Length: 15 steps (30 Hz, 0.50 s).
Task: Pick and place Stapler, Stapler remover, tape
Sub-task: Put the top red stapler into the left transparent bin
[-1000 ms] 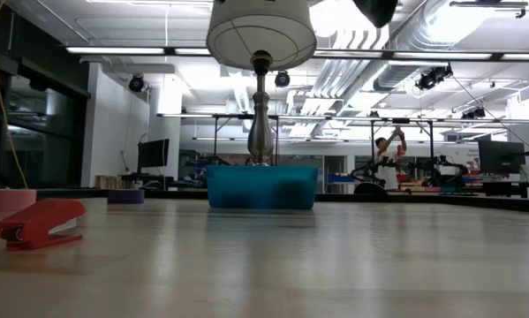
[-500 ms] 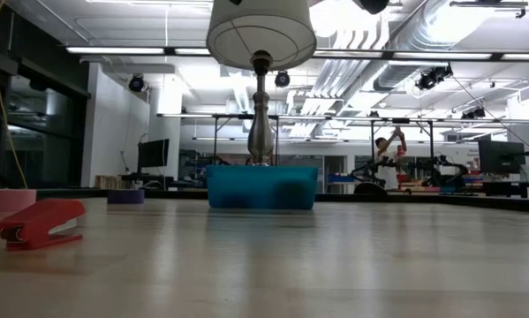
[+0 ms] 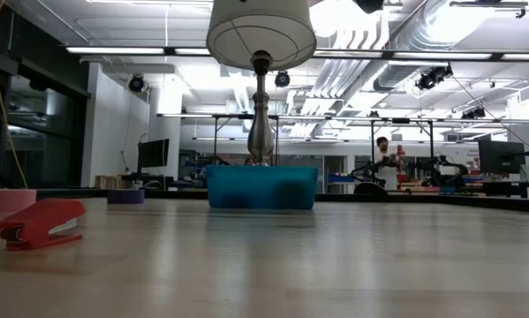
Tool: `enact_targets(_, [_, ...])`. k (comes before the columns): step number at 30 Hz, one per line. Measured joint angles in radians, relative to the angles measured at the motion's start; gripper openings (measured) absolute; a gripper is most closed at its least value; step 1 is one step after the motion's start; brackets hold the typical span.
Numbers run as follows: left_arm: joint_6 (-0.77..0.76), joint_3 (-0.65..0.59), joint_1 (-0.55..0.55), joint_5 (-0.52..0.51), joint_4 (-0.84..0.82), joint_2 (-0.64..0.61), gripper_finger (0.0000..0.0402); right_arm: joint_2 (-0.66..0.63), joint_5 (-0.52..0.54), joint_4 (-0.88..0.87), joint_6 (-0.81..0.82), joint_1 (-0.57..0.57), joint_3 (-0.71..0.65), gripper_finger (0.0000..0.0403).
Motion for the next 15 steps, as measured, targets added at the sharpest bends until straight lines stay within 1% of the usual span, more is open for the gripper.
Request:
enact_targets(12, [0.0,0.0,0.0,0.008,0.028,0.0,0.0243,0.0,0.001,0.0,-0.008,0.0,0.0,0.0051])
enact_targets(15, [0.0,0.0,0.0,0.008,0.028,0.0,0.0236,0.0,0.001,0.0,-0.008,0.0,0.0,0.0051])
